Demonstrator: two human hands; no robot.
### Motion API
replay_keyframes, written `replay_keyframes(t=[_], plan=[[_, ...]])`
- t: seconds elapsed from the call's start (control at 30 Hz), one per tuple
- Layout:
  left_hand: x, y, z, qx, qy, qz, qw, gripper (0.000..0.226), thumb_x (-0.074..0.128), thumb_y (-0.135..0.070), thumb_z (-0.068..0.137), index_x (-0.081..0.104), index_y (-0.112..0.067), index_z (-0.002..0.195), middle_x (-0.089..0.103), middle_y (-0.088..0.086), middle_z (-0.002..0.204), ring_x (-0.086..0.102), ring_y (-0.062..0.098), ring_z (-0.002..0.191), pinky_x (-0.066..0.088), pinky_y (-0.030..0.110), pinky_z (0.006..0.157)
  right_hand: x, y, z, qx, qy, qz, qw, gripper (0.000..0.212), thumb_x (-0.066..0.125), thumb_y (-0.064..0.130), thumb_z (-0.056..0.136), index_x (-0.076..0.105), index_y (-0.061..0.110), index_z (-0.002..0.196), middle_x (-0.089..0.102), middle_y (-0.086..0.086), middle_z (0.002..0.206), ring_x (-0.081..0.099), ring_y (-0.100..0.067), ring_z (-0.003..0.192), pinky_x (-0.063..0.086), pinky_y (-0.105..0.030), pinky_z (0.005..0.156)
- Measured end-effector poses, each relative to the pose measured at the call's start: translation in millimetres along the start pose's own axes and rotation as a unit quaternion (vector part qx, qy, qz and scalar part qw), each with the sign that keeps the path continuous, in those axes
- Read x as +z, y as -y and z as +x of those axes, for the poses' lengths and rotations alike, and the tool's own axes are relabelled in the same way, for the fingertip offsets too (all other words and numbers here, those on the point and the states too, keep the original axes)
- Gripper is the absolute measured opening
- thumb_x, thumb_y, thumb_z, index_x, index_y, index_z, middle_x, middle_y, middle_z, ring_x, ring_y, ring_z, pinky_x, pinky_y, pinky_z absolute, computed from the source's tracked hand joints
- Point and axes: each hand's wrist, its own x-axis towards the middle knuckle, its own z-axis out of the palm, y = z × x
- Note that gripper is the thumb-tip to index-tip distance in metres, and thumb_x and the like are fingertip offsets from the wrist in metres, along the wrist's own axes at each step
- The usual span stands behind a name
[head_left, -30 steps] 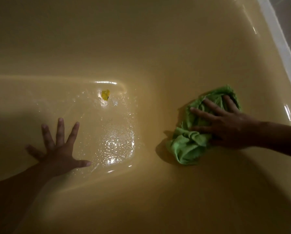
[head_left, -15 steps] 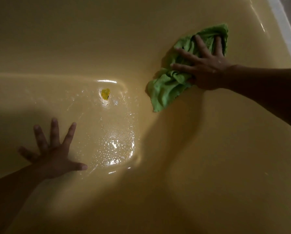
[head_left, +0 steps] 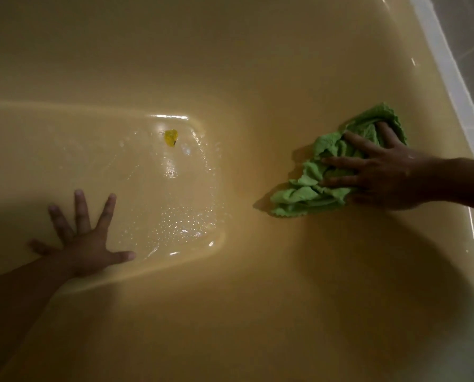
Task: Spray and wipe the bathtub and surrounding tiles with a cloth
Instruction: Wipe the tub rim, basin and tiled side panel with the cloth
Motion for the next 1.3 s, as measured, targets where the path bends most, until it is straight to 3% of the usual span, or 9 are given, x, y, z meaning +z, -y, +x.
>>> replay_keyframes(t=[0.2,0.3,0.4,0.67,0.83,1.0,1.07,1.2,1.3], plan=[[11,25,-25,-0.006,0.048,0.022,0.999,0.136,0.074,-0.079,0.065,-0.041,-0.059,0.134,-0.071,-0.015,0.126,-0.055,0.04,0.127,0.002,0.085,0.105,-10,63,-52,-0.036,0.018,0.083,0.996,0.053,0.014,0.067,0.1,0.038,0.057,0.146,0.048,0.008,0.153,0.039,-0.051,0.139,0.035,-0.085,0.087],[10,33,-31,-0.007,0.06,0.03,0.998,0.137,0.073,-0.082,0.061,-0.041,-0.061,0.134,-0.071,-0.016,0.126,-0.056,0.039,0.124,0.002,0.085,0.105,-33,92,-50,-0.028,0.146,0.257,0.955,0.059,-0.018,0.08,0.076,-0.005,0.078,0.134,0.003,0.028,0.165,-0.018,-0.035,0.151,-0.001,-0.079,0.111],[12,37,-36,-0.003,0.062,0.042,0.997,0.135,0.067,-0.087,0.06,-0.041,-0.059,0.135,-0.07,-0.015,0.128,-0.054,0.043,0.13,0.002,0.085,0.105,-59,112,-32,-0.045,0.232,0.346,0.908,0.056,-0.002,0.081,0.08,-0.007,0.077,0.135,-0.013,0.031,0.162,-0.033,-0.023,0.148,-0.017,-0.069,0.114],[8,44,-28,0.015,0.054,0.051,0.997,0.137,0.071,-0.084,0.063,-0.044,-0.059,0.134,-0.071,-0.01,0.128,-0.058,0.044,0.125,-0.005,0.084,0.105,-51,162,92,-0.122,0.158,0.354,0.914,0.066,0.032,0.055,0.105,-0.016,0.06,0.15,-0.022,0.013,0.166,-0.017,-0.03,0.154,-0.011,-0.067,0.116],[2,44,-16,-0.003,0.04,0.058,0.998,0.144,0.073,-0.086,0.056,-0.044,-0.058,0.135,-0.07,-0.007,0.131,-0.057,0.044,0.127,-0.003,0.084,0.105,-44,183,153,-0.113,0.086,0.33,0.933,0.085,0.038,0.055,0.103,-0.036,0.047,0.144,-0.037,0.008,0.16,-0.03,-0.032,0.148,-0.013,-0.067,0.115],[-6,44,-2,-0.011,0.013,0.051,0.999,0.145,0.076,-0.082,0.057,-0.044,-0.059,0.133,-0.069,-0.007,0.132,-0.057,0.043,0.127,-0.002,0.085,0.104,-41,155,203,-0.097,-0.009,0.248,0.964,0.087,0.043,0.048,0.103,-0.031,0.046,0.149,-0.045,0.01,0.156,-0.035,-0.032,0.146,-0.005,-0.071,0.118],[-12,46,3,-0.01,0.01,0.048,0.999,0.144,0.076,-0.082,0.057,-0.043,-0.059,0.135,-0.069,-0.007,0.133,-0.058,0.043,0.127,-0.003,0.085,0.103,-45,146,213,-0.067,-0.073,0.235,0.967,0.086,0.05,0.052,0.097,-0.014,0.048,0.154,-0.028,0.005,0.165,-0.023,-0.035,0.151,-0.005,-0.072,0.116],[-20,47,6,0.002,0.007,0.036,0.999,0.142,0.075,-0.082,0.057,-0.039,-0.059,0.137,-0.068,-0.009,0.134,-0.061,0.039,0.124,-0.005,0.084,0.104,-74,154,194,0.094,-0.153,0.35,0.919,0.071,0.049,0.056,0.078,0.042,0.039,0.146,0.021,-0.009,0.166,0.026,-0.037,0.149,0.02,-0.066,0.113],[-22,45,6,-0.001,-0.005,0.027,1.0,0.142,0.076,-0.081,0.056,-0.037,-0.059,0.14,-0.066,-0.01,0.136,-0.059,0.038,0.127,-0.003,0.084,0.104,-103,190,186,0.268,-0.091,0.538,0.794,0.091,0.034,0.069,0.087,0.006,0.023,0.16,-0.004,-0.016,0.168,0.005,-0.04,0.153,0.01,-0.06,0.12]])
